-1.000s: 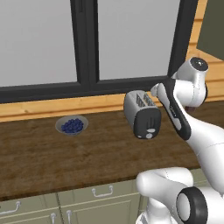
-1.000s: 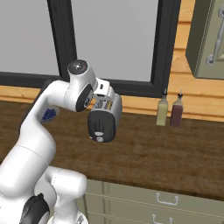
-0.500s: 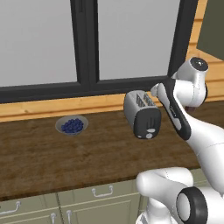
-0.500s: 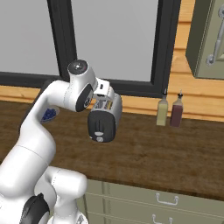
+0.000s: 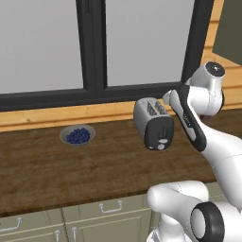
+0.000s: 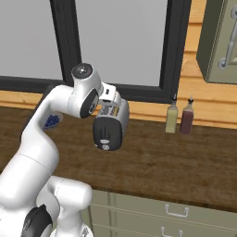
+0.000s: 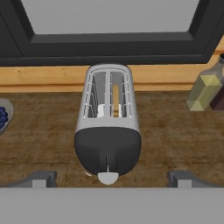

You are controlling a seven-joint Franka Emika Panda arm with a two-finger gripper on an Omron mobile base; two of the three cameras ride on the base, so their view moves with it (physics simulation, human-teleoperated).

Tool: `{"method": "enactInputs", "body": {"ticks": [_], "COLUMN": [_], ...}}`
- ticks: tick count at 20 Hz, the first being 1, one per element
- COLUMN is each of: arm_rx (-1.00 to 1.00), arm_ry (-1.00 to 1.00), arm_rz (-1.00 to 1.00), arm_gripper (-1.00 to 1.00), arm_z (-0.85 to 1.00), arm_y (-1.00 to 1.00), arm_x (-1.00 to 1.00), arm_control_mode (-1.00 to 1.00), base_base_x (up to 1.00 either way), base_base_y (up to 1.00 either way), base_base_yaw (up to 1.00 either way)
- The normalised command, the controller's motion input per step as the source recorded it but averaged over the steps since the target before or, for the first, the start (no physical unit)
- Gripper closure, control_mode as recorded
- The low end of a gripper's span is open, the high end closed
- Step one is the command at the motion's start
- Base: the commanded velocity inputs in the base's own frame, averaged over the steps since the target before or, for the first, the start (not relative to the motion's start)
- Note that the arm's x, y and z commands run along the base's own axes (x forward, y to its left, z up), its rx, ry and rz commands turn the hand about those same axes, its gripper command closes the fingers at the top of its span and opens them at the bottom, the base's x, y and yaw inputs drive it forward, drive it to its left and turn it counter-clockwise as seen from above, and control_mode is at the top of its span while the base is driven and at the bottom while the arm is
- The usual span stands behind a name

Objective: Start the toaster. Once the lever pops up, take the bread to the plate on the dining counter.

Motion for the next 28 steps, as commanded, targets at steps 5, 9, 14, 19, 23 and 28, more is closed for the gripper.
{"method": "enactInputs", "body": {"ticks": [5, 9, 14, 19, 23, 28], "arm_rx": [0.0, 0.0, 0.0, 0.0, 0.0, 0.0], "arm_ry": [0.0, 0.0, 0.0, 0.0, 0.0, 0.0], "arm_rz": [0.0, 0.0, 0.0, 0.0, 0.0, 0.0], "arm_gripper": [-1.0, -1.0, -1.0, -1.0, -1.0, -1.0], "arm_z": [0.0, 0.0, 0.0, 0.0, 0.0, 0.0], "arm_y": [0.0, 0.0, 0.0, 0.0, 0.0, 0.0], "arm_x": [0.0, 0.0, 0.0, 0.0, 0.0, 0.0], "arm_control_mode": [-1.0, -1.0, -1.0, -1.0, -1.0, -1.0], "base_base_x": [0.0, 0.0, 0.0, 0.0, 0.0, 0.0], "base_base_y": [0.0, 0.0, 0.0, 0.0, 0.0, 0.0], "base_base_yaw": [0.0, 0.0, 0.0, 0.0, 0.0, 0.0]}}
